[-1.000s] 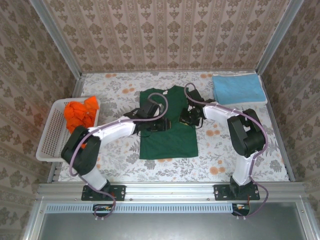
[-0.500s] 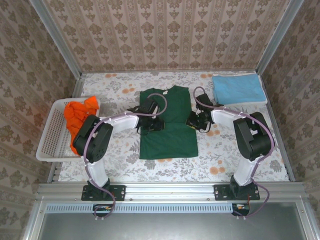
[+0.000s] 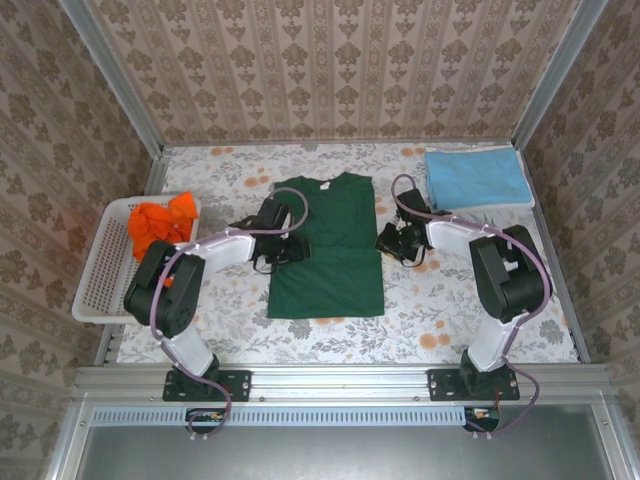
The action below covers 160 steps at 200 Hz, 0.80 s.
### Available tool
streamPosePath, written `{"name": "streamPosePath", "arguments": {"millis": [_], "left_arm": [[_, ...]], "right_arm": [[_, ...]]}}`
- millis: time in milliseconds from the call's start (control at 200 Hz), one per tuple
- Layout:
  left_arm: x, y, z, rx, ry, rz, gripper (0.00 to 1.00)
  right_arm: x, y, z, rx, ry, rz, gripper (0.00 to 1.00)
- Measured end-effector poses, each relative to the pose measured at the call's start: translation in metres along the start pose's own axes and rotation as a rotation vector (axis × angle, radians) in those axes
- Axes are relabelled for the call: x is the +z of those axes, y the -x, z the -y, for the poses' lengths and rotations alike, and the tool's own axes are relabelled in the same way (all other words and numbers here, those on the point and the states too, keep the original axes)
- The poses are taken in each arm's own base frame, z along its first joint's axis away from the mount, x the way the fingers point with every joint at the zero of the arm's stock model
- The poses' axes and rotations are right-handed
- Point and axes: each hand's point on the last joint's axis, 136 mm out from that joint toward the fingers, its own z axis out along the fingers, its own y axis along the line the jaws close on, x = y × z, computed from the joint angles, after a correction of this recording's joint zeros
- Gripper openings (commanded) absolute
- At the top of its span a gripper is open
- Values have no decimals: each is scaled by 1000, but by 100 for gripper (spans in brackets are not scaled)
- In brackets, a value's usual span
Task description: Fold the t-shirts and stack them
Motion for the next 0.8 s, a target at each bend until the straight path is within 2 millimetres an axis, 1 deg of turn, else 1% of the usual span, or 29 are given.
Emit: {"name": "streamPosePath", "arguments": {"millis": [40,70,170,240,285,370,435,485,560,630,720,800], "left_arm": [[-9,1,1,3,-1,13,61],[-16,2,1,6,0,28,61],[-48,5,1,5,-11,93,61],[-70,3,1,6,-32,134,55],[-81,-1,4,11,-50,149,52],[-89,-15,12,35,-84,140,47],[-88,-30,21,61,-105,108,45],[-82,-43,27,80,-117,73,44],[-72,-59,27,90,-121,24,43],[-58,-72,17,67,-103,-20,41],[-38,-91,-5,25,-53,-87,40],[-28,-105,-22,2,3,-124,41]], "right_arm": [[-7,-4,2,3,5,7,44],[-12,-7,2,-1,13,14,46],[-34,-20,2,-21,54,54,47],[-44,-35,-1,-46,81,61,47],[-47,-46,-4,-66,94,51,47],[-45,-73,-15,-113,121,5,46],[-40,-94,-24,-160,135,-37,45],[-38,-109,-30,-186,145,-64,44],[-35,-124,-35,-207,160,-93,43],[-32,-131,-34,-207,159,-109,43],[-25,-137,-28,-197,145,-126,42],[-16,-143,-18,-188,112,-153,42]]}}
